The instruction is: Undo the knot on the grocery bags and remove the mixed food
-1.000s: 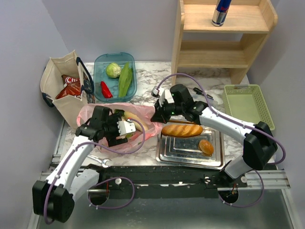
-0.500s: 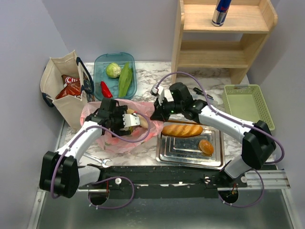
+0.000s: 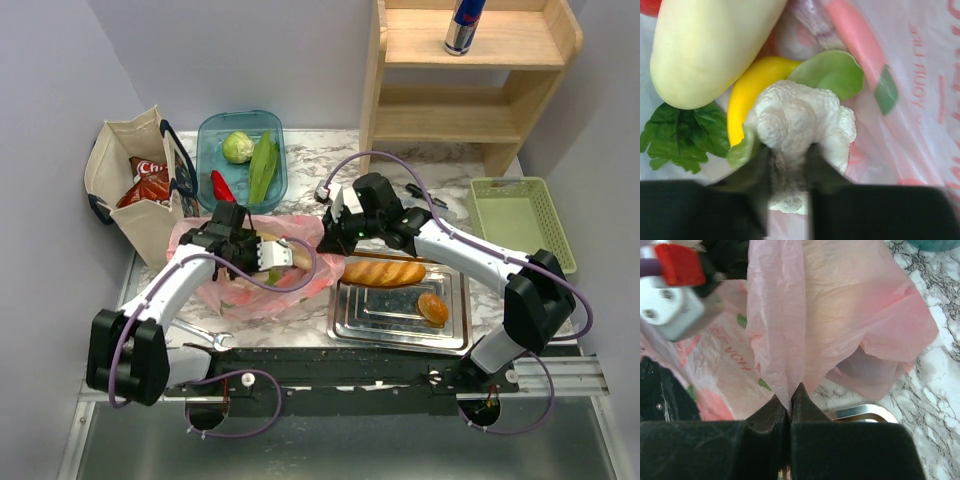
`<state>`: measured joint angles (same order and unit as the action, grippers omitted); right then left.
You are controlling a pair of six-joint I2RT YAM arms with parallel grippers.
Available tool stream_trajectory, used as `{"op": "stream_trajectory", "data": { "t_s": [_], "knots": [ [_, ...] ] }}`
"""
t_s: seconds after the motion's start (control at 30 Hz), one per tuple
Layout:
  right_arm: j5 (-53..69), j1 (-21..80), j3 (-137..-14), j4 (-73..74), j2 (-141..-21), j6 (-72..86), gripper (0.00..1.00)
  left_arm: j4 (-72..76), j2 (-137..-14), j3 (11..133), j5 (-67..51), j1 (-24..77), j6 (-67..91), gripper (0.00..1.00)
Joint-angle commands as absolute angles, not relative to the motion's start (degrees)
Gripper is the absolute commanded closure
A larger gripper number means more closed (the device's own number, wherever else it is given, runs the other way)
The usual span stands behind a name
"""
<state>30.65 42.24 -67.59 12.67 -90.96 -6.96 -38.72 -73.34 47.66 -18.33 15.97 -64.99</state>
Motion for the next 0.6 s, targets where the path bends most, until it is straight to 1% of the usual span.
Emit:
{"op": "stream_trajectory", "data": {
  "t_s": [0.0,0.1,0.23,0.37,0.47,0.57],
  "knots": [
    [31.1,41.7,-67.6,13.2,-90.4,-8.4,0.99,-53.2,-65.0,49.8,-28.6,15.8,-65.5,1.00],
    [31.2,41.5,-67.2,12.5,-90.3,-8.2,0.99,-54.2,-59.8,52.3,-33.2,16.5,-63.7,1.00],
    [31.7,41.2,-67.2,12.3,-90.3,-8.1,0.99,-57.5,-57.0,56.9,-38.2,17.2,-61.6,1.00],
    [31.7,41.2,-67.2,12.3,-89.9,-7.7,0.99,-57.8,-53.2,60.6,-44.0,18.0,-58.4,1.00],
    [31.7,41.1,-67.2,12.3,-89.5,-7.3,0.99,-53.7,-49.9,63.8,-48.2,19.0,-51.0,1.00],
    [31.6,41.1,-67.0,12.7,-88.8,-6.9,0.99,-41.8,-48.4,67.6,-49.2,19.2,-34.8,1.00]
  ]
}}
